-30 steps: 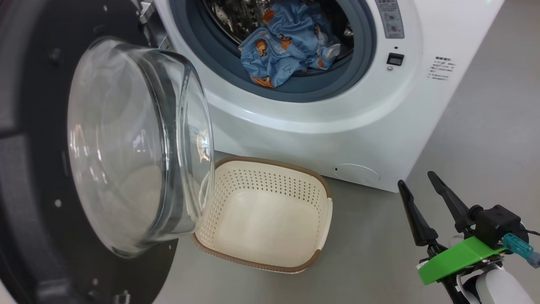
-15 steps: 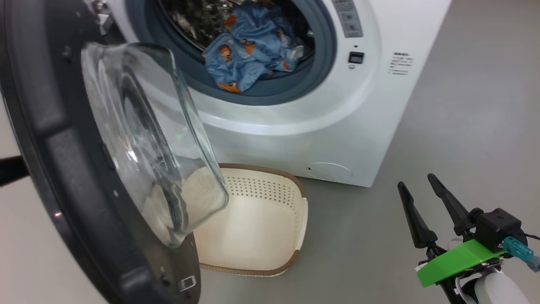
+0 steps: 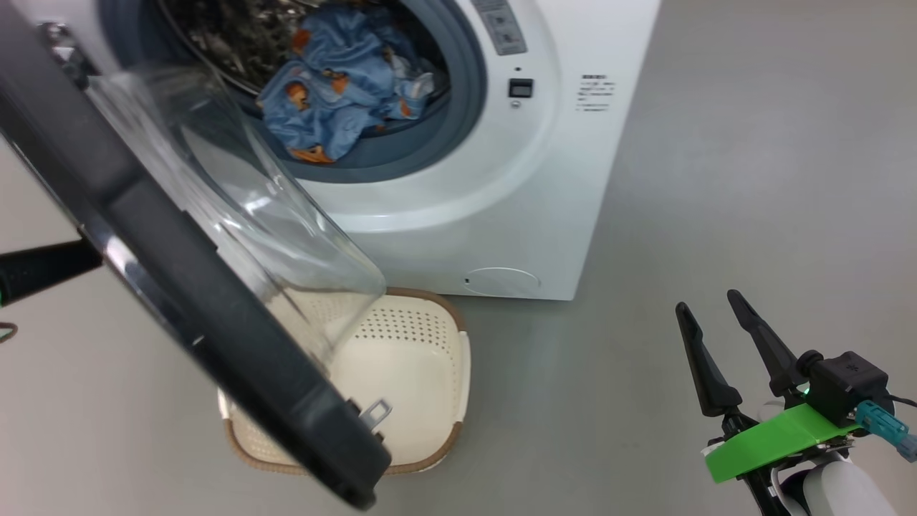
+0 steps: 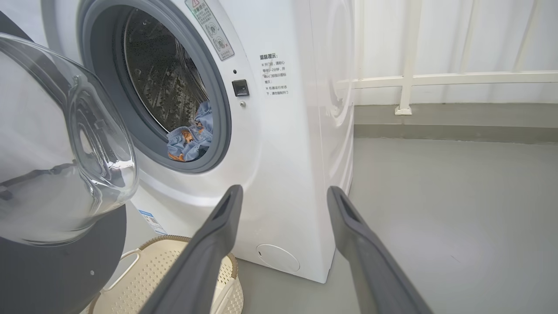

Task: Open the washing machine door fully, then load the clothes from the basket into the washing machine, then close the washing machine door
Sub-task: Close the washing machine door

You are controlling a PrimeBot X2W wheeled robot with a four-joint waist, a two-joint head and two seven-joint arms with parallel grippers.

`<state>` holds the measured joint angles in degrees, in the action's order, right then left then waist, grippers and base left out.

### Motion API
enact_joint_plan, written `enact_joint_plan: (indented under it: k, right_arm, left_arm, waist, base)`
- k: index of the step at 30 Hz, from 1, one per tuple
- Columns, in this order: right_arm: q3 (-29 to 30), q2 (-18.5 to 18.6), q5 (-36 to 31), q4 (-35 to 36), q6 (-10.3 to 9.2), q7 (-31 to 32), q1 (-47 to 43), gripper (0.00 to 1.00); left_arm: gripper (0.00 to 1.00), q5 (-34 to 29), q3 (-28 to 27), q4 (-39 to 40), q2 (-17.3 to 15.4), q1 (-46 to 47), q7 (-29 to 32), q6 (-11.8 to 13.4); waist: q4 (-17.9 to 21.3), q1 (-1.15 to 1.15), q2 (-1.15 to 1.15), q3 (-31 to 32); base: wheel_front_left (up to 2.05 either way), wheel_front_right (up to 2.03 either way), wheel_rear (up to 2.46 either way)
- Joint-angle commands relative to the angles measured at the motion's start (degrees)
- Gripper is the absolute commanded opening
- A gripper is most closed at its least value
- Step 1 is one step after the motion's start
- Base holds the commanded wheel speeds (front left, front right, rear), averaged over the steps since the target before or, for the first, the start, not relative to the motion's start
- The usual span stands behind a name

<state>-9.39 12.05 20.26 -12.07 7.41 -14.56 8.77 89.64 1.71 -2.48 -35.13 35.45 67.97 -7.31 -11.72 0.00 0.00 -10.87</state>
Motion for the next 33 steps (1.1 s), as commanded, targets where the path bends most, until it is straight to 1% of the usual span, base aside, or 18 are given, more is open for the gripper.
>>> enact_joint_plan:
  k: [1, 12, 17, 25, 33]
  right_arm:
    - [-0.9, -0.1, -0.8, 1.7, 0.08, -0.4, 0.3, 1.0]
    - [-0.5, -0.9, -0.9, 1.9, 0.08, -0.4, 0.9, 1.0]
    - [-0.1, -1.2, -1.0, 2.1, 0.08, -0.4, 0.9, 1.0]
    - [0.6, -1.3, -1.2, 2.0, 0.08, -0.4, 0.5, 1.0]
    - [0.5, -1.2, -1.0, 1.7, 0.08, -0.4, -0.3, 1.0]
  left_arm:
    - [0.0, -0.3, -2.5, 1.6, -2.4, 3.8, -0.9, -0.2]
    - [0.0, -2.6, -1.5, -0.8, -0.7, 7.2, -3.6, -0.2]
    - [0.0, -3.0, -0.9, -1.8, 0.0, 7.9, -4.5, -0.2]
    - [0.0, -2.6, -1.3, -2.3, 0.1, 5.6, -5.7, -0.2]
    - [0.0, -2.2, -3.6, -2.1, 0.4, -2.2, -9.0, -0.2]
  waist:
    - [1.8, 0.0, 0.0, -0.7]
    - [5.3, 0.0, 0.0, -1.6]
    - [6.2, 0.0, 0.0, -1.8]
    - [5.8, 0.0, 0.0, -1.2]
    - [4.2, 0.0, 0.0, 0.6]
  base:
    - [0.0, 0.0, 0.0]
    - [0.0, 0.0, 0.0]
    - [0.0, 0.0, 0.0]
    - [0.0, 0.0, 0.0]
    - [0.0, 0.0, 0.0]
